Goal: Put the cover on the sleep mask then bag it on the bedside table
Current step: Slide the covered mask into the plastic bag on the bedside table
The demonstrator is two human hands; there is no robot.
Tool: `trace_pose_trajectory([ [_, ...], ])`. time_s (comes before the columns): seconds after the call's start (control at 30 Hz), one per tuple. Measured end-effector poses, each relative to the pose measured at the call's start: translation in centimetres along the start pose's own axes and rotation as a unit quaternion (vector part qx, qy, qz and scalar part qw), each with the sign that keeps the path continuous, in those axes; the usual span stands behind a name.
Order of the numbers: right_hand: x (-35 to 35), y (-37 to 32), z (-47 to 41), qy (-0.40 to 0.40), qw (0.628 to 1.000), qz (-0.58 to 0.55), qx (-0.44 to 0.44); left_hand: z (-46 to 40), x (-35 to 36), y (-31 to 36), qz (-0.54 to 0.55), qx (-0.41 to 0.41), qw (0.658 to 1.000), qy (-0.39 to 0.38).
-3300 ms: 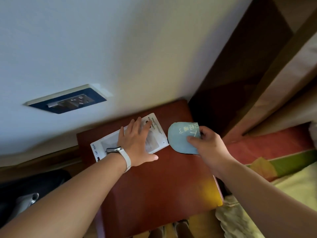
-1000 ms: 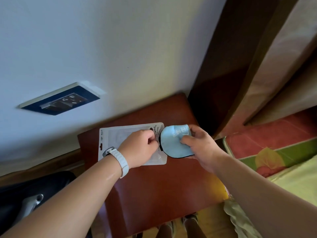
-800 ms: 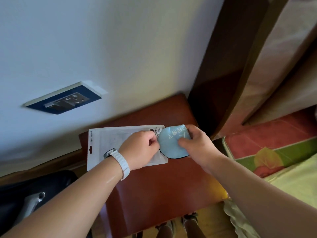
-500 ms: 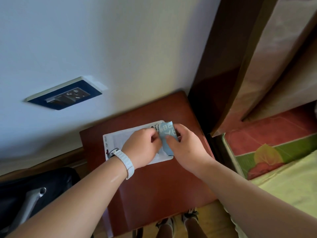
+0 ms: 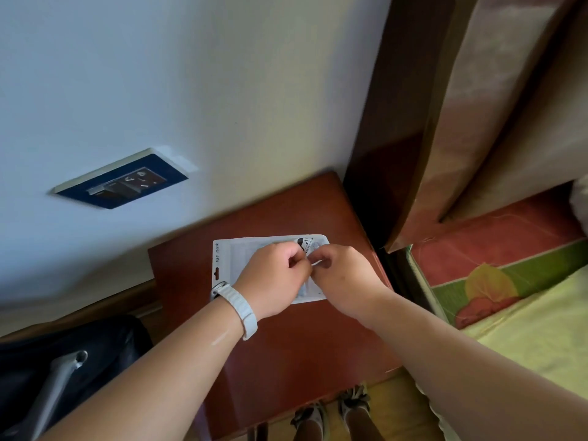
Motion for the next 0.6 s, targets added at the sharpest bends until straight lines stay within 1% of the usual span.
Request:
trace_pose_trajectory([
  [0.1, 0.2, 0.4, 0.1, -0.004, 1.000, -0.009, 0.001, 0.0, 0.1, -0.4, 0.014, -0.009, 1.000, 0.005],
  [0.27, 0.0, -0.1, 0.8, 0.005, 0.999, -0.025, -0.025, -0.2, 0.1, -1.1, 0.027, -0.036, 0.999, 0.025],
  [0.33, -0.3, -0.5, 1.5, 0.042, 0.997, 0.007, -0.066, -0.1, -0.3, -1.2, 0.036, -0.045, 0.998, 0.036],
  [0.4, -0.6, -0.9, 2.0, 0.084, 0.991, 0.030, -0.098, 0.0, -0.9, -1.1, 0.045, -0.035, 0.997, 0.049],
  [0.5, -0.2, -0.6, 1.6, 0.085, 0.995, 0.000, -0.058, 0.3, -1.9, -0.3, 0.061, -0.005, 0.996, 0.059],
  [0.6, 0.0, 0.4, 0.3, 0.109, 0.994, 0.014, -0.004, 0.2, -2.4, 0.3, 0.051, 0.017, 0.997, 0.061],
])
Point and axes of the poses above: each hand's wrist, its own z-axis away from the middle knuckle, its own x-axis out of the palm, y = z × x, the point moved 7 cm from there along -z, towards the middle knuckle, and after that the axes turned 9 degrees about z, right-handed, at the moved point
